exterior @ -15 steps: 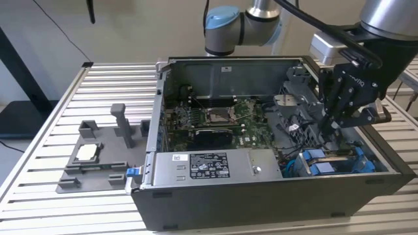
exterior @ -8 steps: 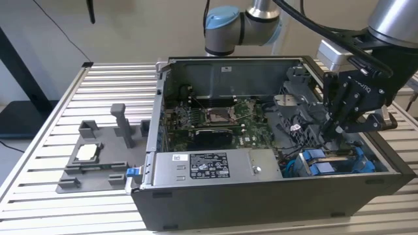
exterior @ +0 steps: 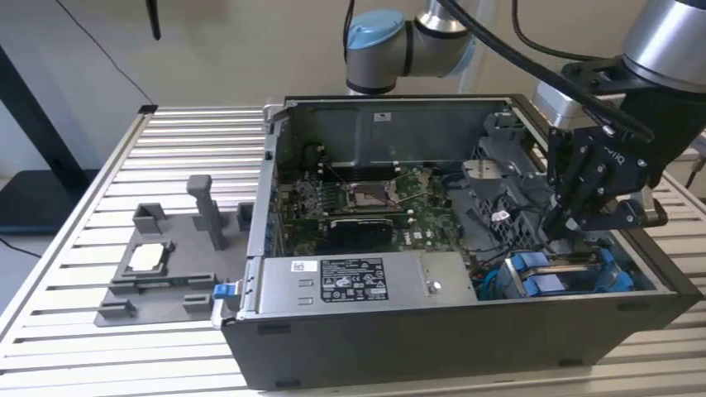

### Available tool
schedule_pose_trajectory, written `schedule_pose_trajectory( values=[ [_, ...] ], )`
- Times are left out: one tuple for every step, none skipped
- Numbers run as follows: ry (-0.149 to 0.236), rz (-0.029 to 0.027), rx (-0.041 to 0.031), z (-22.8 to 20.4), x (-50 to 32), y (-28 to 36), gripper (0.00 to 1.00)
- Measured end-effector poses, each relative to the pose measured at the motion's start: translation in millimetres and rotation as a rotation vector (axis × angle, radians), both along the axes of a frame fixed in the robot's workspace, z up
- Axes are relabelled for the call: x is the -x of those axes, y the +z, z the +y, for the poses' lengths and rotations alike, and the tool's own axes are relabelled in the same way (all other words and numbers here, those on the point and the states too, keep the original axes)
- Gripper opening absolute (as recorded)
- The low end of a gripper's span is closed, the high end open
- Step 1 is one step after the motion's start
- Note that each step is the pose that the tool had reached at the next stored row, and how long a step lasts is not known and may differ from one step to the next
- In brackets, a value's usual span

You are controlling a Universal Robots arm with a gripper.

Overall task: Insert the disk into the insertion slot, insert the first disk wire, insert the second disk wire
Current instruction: 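Insert the second disk wire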

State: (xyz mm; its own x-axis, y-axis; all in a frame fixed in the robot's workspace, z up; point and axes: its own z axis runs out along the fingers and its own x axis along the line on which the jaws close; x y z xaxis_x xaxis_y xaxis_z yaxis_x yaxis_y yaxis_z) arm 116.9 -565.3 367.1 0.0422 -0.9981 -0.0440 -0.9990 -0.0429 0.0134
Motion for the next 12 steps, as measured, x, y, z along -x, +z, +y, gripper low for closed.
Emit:
schedule_pose_trajectory(
  values=[
    [-0.011, 0.0, -0.0001, -0.1, 0.0, -0.8, 0.16],
    [-0.019, 0.0, -0.0001, -0.1, 0.0, -1.5, 0.16],
    [-0.026, 0.0, -0.0001, -0.2, 0.0, -2.2, 0.16],
    [-0.032, 0.0, -0.0002, -0.3, 0.0, -2.8, 0.16],
    [-0.036, 0.0, -0.0001, -0.4, -0.2, -3.4, 0.16],
    [-0.039, 0.0, 0.0001, -0.7, -1.0, -3.9, 0.16],
    [-0.039, 0.0, -0.0001, -1.1, -2.2, -4.4, 0.16],
    [-0.04, 0.0, -0.0005, -1.7, -3.9, -4.8, 0.16],
    [-0.04, 0.0, -0.0006, -2.5, -5.8, -5.1, 0.16],
    [-0.04, 0.0, -0.0006, -3.1, -7.4, -5.6, 0.16],
    [-0.04, 0.0, -0.0006, -3.9, -8.9, -6.1, 0.16],
    [-0.041, 0.0, -0.0007, -4.7, -9.8, -6.8, 0.16]
  ],
)
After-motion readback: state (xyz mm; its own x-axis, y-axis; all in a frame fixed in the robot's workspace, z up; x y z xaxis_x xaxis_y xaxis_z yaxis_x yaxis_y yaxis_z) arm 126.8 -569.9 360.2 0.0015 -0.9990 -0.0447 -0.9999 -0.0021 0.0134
